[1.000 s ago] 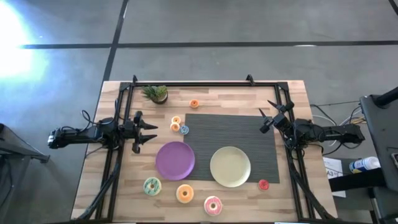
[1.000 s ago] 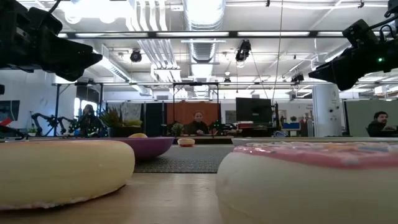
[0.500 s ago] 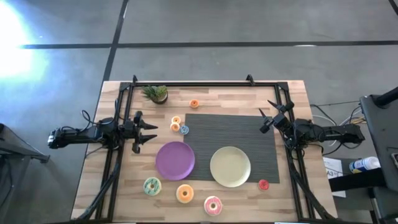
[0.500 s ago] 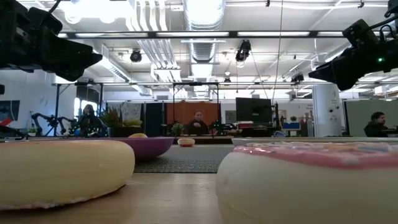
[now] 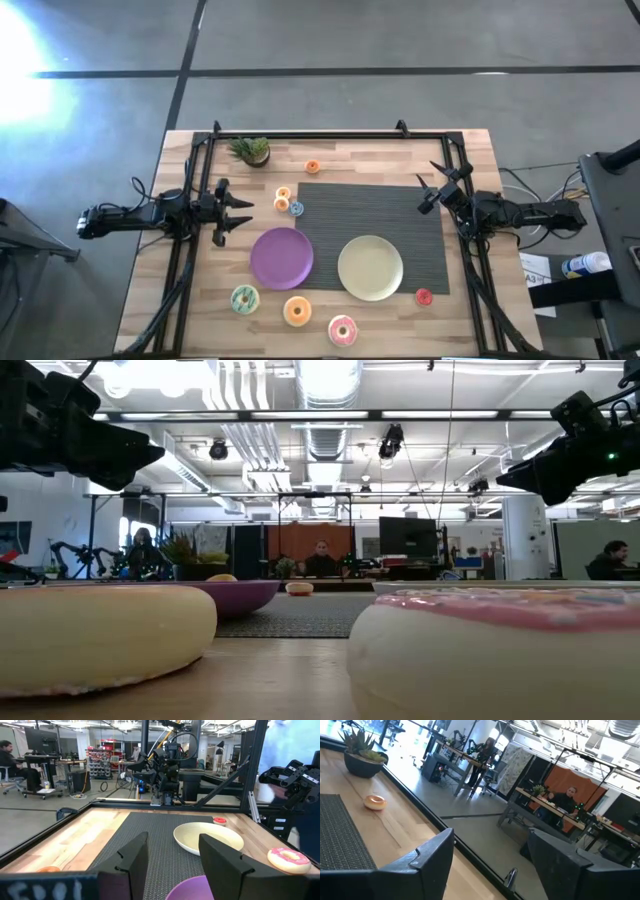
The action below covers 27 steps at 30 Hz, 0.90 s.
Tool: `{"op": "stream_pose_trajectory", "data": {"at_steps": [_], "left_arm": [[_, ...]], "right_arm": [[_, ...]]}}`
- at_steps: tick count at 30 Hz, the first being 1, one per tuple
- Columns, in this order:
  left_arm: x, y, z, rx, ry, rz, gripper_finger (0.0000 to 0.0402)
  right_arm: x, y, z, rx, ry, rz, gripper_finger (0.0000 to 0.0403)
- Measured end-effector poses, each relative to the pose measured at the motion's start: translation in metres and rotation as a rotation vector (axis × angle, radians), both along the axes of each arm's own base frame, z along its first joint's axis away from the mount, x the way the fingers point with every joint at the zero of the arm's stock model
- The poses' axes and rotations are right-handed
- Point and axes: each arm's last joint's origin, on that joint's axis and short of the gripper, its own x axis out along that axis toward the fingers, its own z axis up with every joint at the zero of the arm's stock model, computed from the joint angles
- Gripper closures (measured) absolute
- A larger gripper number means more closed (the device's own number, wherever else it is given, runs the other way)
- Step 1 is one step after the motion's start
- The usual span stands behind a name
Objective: Pick & Place donuts
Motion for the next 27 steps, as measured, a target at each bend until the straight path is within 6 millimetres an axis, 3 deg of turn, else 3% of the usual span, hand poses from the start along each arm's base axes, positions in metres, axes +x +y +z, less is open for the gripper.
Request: {"op": "stream_pose_trajectory", "data": {"at_steps": [18, 27], "left_arm": [[0.0, 0.0, 0.0, 0.0, 0.0, 0.0, 0.0252], [0.0, 0.0, 0.0, 0.0, 0.0, 0.0, 0.0252]], "right_arm": [[0.0, 0.0, 0.0, -0.005, 0.006, -0.001, 0.0159], [-0.0002, -0.0003, -0.0003, -0.182, 0.23, -0.019, 0.0152]]}}
